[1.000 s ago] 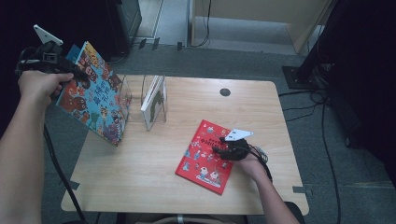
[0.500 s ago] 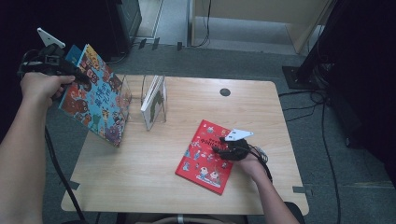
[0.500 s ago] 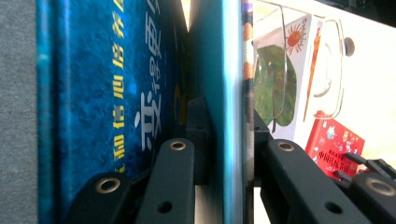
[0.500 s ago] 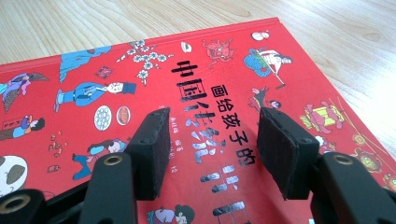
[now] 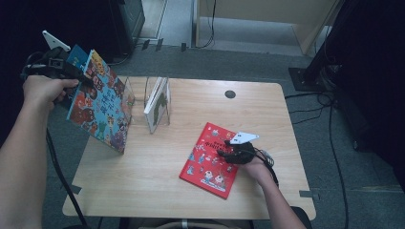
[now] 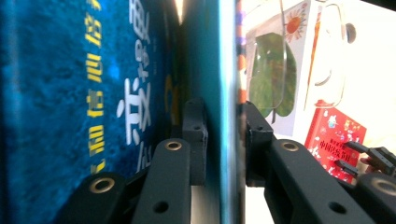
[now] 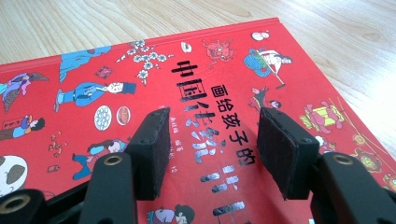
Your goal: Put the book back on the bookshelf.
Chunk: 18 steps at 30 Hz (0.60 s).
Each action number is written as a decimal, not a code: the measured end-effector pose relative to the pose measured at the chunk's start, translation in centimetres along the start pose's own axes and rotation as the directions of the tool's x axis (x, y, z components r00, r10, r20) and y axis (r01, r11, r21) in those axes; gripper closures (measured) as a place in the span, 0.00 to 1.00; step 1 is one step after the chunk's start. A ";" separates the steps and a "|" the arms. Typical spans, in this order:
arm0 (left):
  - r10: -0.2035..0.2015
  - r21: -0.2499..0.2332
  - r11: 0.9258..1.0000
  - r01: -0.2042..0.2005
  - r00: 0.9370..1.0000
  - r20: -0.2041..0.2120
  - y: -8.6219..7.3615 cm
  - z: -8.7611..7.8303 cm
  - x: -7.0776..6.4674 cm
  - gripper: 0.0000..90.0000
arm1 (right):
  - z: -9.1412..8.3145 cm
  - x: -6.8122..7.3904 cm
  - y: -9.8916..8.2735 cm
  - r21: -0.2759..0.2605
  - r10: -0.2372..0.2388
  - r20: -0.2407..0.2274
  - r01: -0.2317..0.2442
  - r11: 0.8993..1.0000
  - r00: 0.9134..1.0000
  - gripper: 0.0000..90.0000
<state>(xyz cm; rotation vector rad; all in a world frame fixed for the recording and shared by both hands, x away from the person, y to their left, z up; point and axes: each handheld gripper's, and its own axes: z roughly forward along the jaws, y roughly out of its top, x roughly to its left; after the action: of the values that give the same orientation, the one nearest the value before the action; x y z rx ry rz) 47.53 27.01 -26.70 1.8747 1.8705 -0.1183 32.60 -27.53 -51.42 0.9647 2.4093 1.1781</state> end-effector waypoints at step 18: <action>0.007 -0.024 1.000 -0.006 1.000 0.028 -0.4 -1.7 -0.4 0.77 | 0.0 0.0 0.0 0.001 -0.001 0.000 0.001 1.000 1.000 0.50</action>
<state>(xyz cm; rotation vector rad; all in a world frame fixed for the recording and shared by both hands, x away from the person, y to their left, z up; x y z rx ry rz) 46.66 27.31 -25.13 1.8535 1.8388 -0.1191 32.59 -27.54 -51.42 0.9632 2.4099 1.1769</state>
